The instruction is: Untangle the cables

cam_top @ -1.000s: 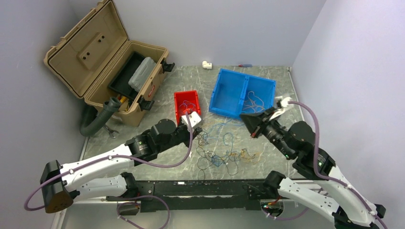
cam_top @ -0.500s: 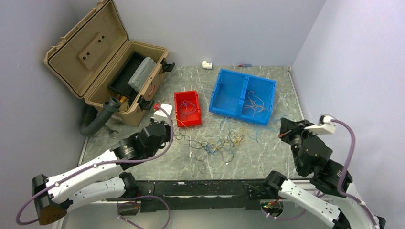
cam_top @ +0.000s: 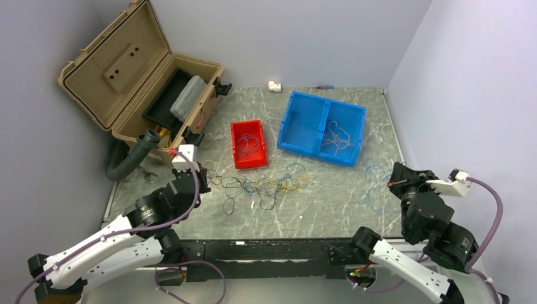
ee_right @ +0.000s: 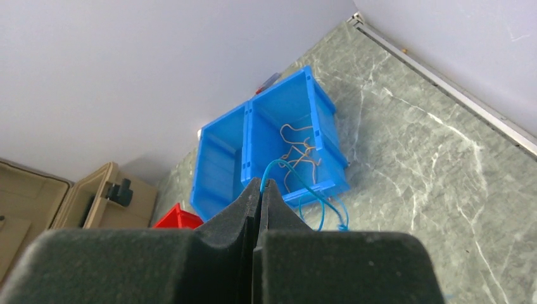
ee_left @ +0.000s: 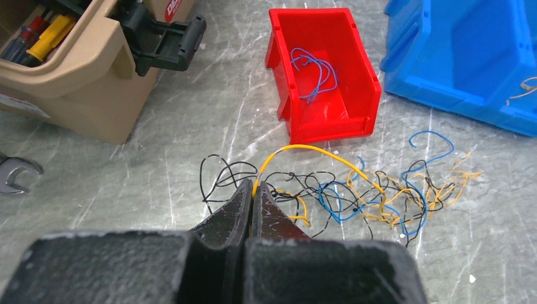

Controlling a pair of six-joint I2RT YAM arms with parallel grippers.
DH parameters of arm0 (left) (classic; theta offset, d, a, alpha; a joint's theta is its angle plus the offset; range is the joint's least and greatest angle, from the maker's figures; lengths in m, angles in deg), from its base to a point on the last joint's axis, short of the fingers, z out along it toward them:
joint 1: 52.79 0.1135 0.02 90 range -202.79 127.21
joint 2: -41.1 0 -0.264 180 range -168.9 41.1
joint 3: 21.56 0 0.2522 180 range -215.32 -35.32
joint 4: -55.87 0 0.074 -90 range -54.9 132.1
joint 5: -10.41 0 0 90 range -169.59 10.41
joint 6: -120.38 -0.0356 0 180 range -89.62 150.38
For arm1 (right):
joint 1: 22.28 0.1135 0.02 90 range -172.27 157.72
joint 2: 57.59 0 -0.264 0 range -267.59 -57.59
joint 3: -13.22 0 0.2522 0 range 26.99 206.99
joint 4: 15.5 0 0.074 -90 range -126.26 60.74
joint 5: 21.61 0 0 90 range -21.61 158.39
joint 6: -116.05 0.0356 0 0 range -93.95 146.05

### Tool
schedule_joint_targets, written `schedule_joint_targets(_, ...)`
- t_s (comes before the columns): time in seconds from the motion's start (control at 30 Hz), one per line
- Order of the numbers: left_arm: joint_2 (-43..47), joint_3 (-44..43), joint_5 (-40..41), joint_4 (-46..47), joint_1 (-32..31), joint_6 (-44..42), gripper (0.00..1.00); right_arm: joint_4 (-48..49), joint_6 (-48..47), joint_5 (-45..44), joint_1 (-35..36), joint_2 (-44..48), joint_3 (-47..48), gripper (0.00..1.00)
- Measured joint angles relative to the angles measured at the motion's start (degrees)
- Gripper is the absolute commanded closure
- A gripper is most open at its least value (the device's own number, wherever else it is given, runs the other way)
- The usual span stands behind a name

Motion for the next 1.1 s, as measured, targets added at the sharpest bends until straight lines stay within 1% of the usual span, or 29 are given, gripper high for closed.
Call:
schedule_joint_targets(0.1,2.12,1.07,-0.61,0.92,0.02,-0.79,1.0,3.34,-4.37,1.73,0.0,-0.28,-0.96,1.0)
schedule_joint_targets(0.2,2.03,1.09,-2.03,2.49,0.04,-2.19,1.0,5.14,-7.43,4.07,0.02,-4.33,-1.11,1.0)
schedule_joint_targets(0.37,0.74,1.09,-5.2,4.33,0.07,-4.55,1.0,5.05,-8.92,8.02,-0.02,-20.2,0.13,1.0)
schedule_joint_targets(0.47,0.48,1.09,-6.99,4.72,0.07,-5.62,1.0,6.05,-10.88,11.13,-0.02,-25.97,0.11,1.0)
schedule_joint_targets(0.6,1.25,1.31,-9.4,5.81,0.07,-6.91,1.0,9.6,-14.67,14.4,-0.72,-27.61,0.87,1.0)
schedule_joint_targets(0.73,2.16,1.97,-12.52,6.88,0.07,-8.33,1.0,13.68,-18.53,18.51,-2.45,-30.91,5.29,1.0)
schedule_joint_targets(0.93,2.73,3.23,-21.38,9.51,0.07,-12.07,1.0,20.04,-22.99,25.97,-5.53,-38.86,11.5,1.0)
schedule_joint_targets(1.1,1.9,3.21,-29.68,10.38,0.07,-14.99,1.0,23.61,-24.65,35.1,-10.91,-45.83,14.51,1.0)
